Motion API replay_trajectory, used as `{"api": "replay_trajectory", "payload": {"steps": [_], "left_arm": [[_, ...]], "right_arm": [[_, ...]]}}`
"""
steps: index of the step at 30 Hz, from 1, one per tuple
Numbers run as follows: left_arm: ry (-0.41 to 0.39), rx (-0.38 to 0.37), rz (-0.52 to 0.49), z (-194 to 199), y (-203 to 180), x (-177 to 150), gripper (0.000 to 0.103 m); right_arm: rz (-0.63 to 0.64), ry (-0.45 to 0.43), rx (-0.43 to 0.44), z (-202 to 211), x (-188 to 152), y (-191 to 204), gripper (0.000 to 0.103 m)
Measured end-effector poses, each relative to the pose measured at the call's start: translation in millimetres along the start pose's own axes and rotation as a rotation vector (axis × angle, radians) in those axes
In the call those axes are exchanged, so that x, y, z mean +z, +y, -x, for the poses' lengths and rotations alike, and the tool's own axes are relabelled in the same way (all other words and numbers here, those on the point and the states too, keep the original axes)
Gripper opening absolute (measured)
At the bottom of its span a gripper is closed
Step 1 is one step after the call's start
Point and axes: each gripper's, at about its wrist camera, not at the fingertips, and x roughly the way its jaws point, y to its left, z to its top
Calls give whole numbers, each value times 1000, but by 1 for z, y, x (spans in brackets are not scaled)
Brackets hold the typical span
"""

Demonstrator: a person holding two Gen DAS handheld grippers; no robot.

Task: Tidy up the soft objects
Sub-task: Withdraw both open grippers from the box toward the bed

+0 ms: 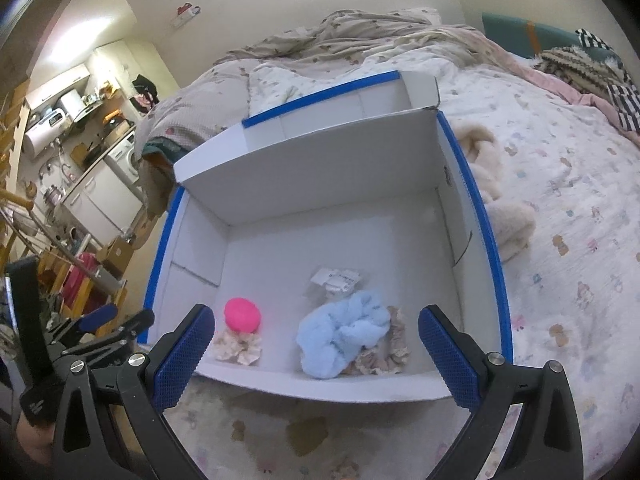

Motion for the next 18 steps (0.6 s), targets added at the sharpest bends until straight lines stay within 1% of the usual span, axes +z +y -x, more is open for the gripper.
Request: {"api": "replay_trajectory", "payload": {"steps": [4, 10, 18], "left_arm": [[50, -24, 24, -1, 6, -9, 67], [72, -31, 25, 1, 7, -22, 67], [85, -49, 34, 7, 6, -30, 67]], "right_arm": [[23, 1, 9, 6, -6, 6, 103], [43, 4, 12, 15, -15, 14, 103], [17, 70, 58, 11, -29, 17, 103]]}}
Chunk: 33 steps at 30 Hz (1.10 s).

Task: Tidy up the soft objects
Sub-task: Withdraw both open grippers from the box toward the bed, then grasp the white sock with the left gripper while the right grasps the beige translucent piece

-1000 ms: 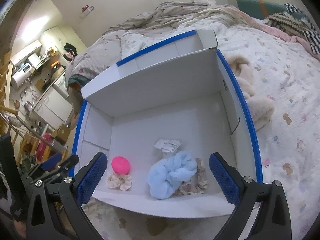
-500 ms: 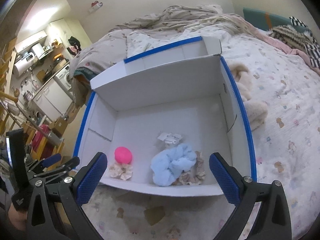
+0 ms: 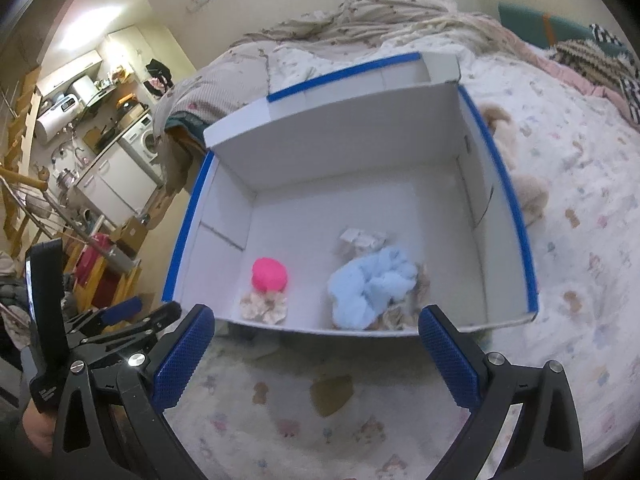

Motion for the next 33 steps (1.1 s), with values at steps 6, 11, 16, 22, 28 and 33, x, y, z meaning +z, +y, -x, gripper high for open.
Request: {"api": "replay_trajectory", "payload": {"steps": [6, 11, 16, 22, 28, 33], "left_arm": [[31, 2, 10, -4, 2, -9, 67], [61, 19, 37, -12, 9, -12, 67], [87, 49, 71, -23, 20, -12, 67], [161, 10, 148, -41, 33, -13, 67], [225, -21, 162, -63, 26, -17, 67], [236, -51, 141, -73, 11, -15, 67]], "right_arm": [[-22, 52, 9, -7, -11, -1, 103], [-55, 131, -2, -22, -21, -7, 103], [-109, 225, -39, -42, -30, -22, 103], [-82, 321, -150, -67, -41, -27, 103], [22, 392, -152, -97, -52, -9, 103], [143, 450, -112, -121, -65, 14, 81]]}}
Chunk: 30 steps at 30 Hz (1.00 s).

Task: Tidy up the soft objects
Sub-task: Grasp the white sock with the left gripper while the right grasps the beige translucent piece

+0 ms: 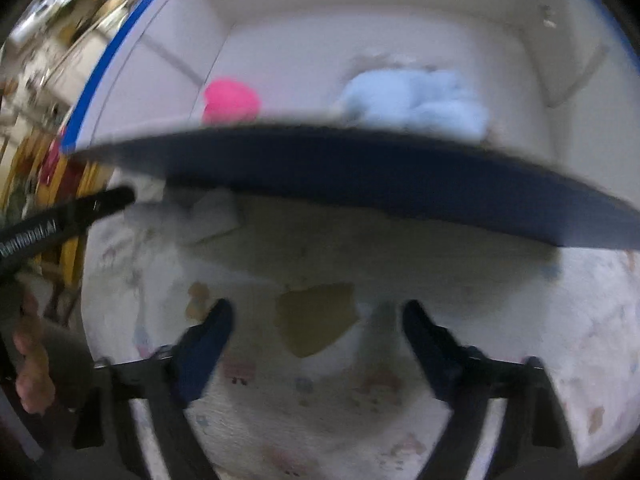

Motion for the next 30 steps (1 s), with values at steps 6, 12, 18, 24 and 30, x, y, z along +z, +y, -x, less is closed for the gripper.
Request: {"api": "replay_trajectory", "payload": {"steps": [6, 12, 18, 24, 30], "left_arm": [[22, -32, -89, -18, -29, -2, 67], [99, -63, -107, -48, -38, -1, 67], [116, -81, -99, -56, -39, 3, 46], [148, -121, -152, -55, -50, -8, 23], [169, -223, -106, -49, -39, -9, 21]], "right_arm": [[39, 20, -10, -11, -2, 5, 37], [22, -4, 45, -4, -5, -9, 13], [-21, -34, 127, 8, -6, -23, 13], [-36, -47, 109, 15, -12, -32, 13], [-46, -59, 105, 26, -10, -34, 13]]}}
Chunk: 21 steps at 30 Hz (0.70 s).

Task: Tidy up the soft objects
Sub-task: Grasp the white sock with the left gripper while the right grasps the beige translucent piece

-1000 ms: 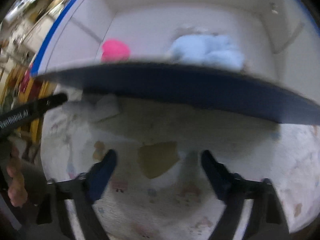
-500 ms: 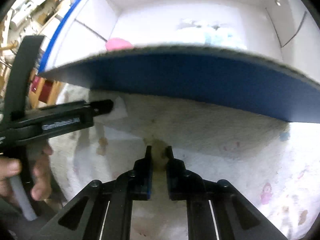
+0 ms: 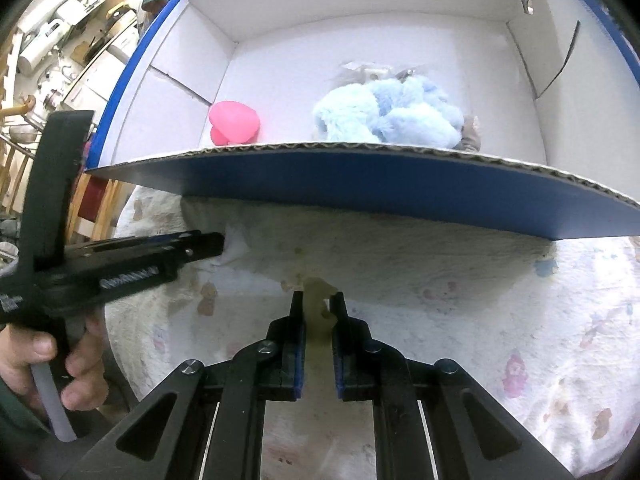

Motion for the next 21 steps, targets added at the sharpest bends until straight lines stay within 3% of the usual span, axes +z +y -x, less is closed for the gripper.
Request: {"api": "replay_trajectory", "payload": {"steps": [7, 21], "left_arm": [[-72, -5, -12, 27, 8, -6, 21], [-126, 90, 40, 51, 23, -20, 21]], "right_arm": [[-7, -20, 1, 17, -1, -7, 13], [71, -24, -51, 13, -6, 16, 13]]}}
